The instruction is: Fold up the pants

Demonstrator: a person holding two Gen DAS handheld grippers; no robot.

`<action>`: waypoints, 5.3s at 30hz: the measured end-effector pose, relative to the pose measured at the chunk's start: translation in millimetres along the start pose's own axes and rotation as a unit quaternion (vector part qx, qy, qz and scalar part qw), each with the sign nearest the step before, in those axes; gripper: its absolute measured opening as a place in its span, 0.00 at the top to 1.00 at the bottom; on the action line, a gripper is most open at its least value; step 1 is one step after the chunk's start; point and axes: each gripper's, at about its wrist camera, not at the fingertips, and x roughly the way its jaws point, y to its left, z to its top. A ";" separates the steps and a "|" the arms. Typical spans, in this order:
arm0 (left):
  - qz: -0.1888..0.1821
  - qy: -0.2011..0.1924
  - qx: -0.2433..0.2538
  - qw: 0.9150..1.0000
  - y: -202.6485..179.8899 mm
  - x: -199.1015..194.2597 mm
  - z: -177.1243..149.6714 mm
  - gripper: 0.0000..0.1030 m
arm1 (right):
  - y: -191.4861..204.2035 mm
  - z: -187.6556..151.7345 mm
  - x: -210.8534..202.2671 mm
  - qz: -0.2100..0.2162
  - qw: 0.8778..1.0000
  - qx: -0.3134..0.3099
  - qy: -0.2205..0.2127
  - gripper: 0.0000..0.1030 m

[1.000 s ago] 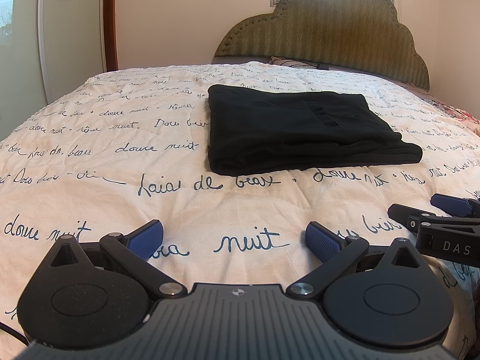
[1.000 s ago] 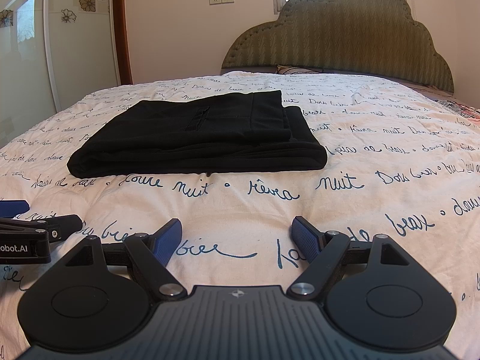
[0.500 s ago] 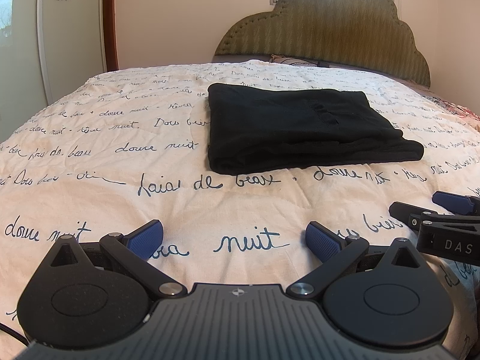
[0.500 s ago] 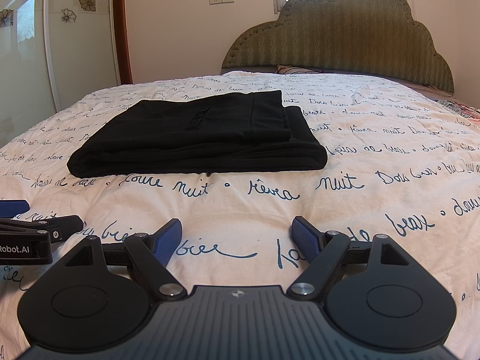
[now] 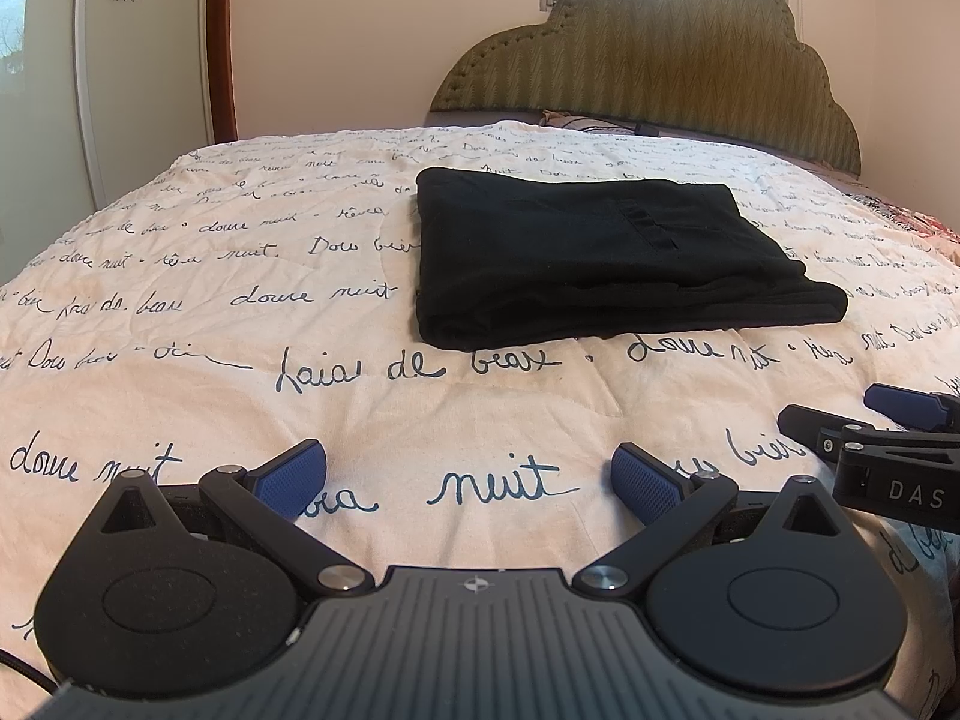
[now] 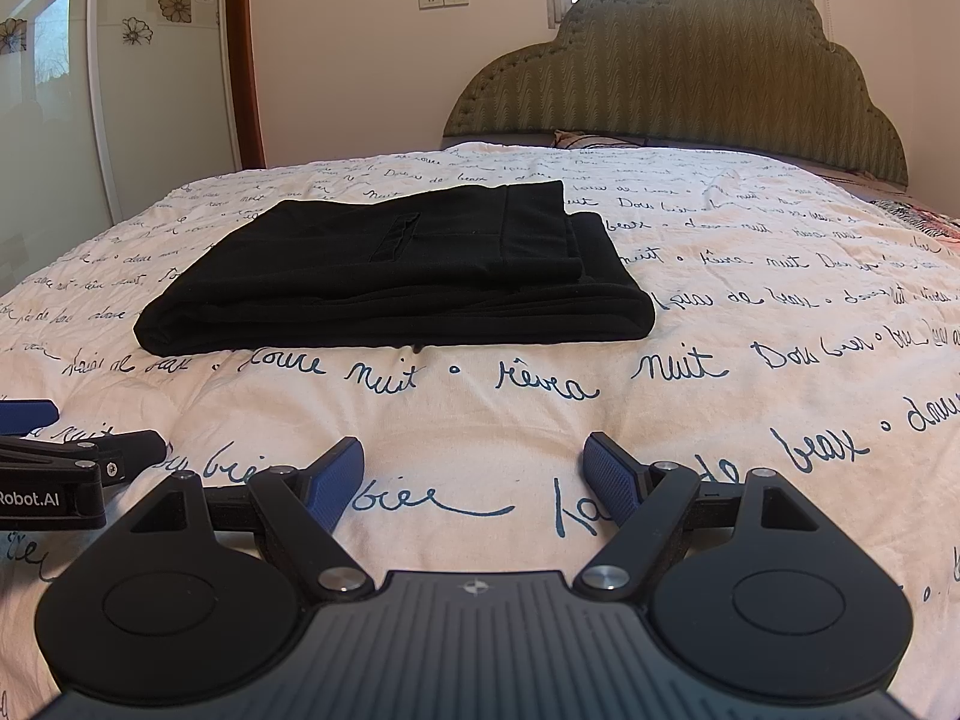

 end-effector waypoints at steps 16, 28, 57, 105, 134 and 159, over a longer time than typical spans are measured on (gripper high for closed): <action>0.002 0.001 0.003 1.000 -0.8 0.6 0.7 0.00 | -0.1 -0.1 0.1 0.000 1.000 0.000 0.000 0.22; 0.036 0.006 0.007 0.999 -10.9 -4.7 1.7 0.00 | 0.5 0.8 -0.5 0.001 1.000 0.001 -0.001 0.22; 0.023 0.007 -0.009 1.000 -6.8 -0.8 0.8 0.00 | 1.4 0.7 -0.2 -0.001 1.000 0.001 -0.001 0.22; 0.017 0.018 -0.015 1.000 -5.4 -2.4 3.7 0.00 | 1.3 0.6 0.0 0.000 1.000 0.001 -0.001 0.22; 0.019 0.014 -0.010 1.000 -5.6 -2.0 3.2 0.00 | 1.6 0.5 -0.2 0.000 1.000 0.001 -0.001 0.22; 0.018 0.014 -0.009 1.000 -6.0 -1.7 3.3 0.00 | 1.8 0.4 -0.3 -0.001 1.000 0.001 -0.001 0.22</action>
